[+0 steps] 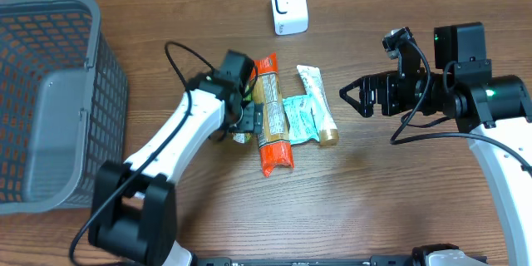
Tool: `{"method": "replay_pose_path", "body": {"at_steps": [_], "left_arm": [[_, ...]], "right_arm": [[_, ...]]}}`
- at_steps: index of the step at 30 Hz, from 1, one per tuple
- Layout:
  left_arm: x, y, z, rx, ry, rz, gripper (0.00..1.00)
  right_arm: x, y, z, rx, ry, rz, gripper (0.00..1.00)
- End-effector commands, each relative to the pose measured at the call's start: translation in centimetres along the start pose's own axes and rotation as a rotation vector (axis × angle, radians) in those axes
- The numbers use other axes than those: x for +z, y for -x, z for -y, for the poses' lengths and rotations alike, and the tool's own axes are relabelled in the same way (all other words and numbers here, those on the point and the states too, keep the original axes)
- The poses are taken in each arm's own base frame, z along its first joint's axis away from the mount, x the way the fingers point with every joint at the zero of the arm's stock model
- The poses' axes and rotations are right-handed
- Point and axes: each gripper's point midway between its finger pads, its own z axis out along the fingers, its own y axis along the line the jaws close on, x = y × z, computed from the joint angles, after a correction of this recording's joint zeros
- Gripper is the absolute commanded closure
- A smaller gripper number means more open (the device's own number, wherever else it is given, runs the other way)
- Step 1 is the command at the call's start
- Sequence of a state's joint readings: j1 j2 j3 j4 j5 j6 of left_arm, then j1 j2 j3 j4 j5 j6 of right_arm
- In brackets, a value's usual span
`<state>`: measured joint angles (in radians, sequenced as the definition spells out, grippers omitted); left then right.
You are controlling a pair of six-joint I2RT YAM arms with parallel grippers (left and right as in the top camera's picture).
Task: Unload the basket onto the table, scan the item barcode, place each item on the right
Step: 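Push the items together toward the right with the left gripper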
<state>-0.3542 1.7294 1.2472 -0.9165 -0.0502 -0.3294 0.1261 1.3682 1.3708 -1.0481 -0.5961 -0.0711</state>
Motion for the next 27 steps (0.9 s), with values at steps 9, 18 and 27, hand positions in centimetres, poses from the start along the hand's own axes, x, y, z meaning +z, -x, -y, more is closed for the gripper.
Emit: {"method": "replay_pose_path", "body": {"at_steps": [9,18,27], "left_arm": [[-18.9,2.4,1.4,-0.028,-0.241,0.417,0.00],[-21.9,0.8,0.7,-0.029,-0.259,0.483,0.00],[-20.8,1.2,0.8,-0.029,-0.249,0.453,0.00]], "right_arm": [[-0.3,0.4,-0.5,-0.010,0.011,0.008,0.00],[-0.3,0.8,-0.5,-0.020,0.010,0.021,0.00],[0.5,1.4,0.1,0.018,0.002,0.029,0.04]]}}
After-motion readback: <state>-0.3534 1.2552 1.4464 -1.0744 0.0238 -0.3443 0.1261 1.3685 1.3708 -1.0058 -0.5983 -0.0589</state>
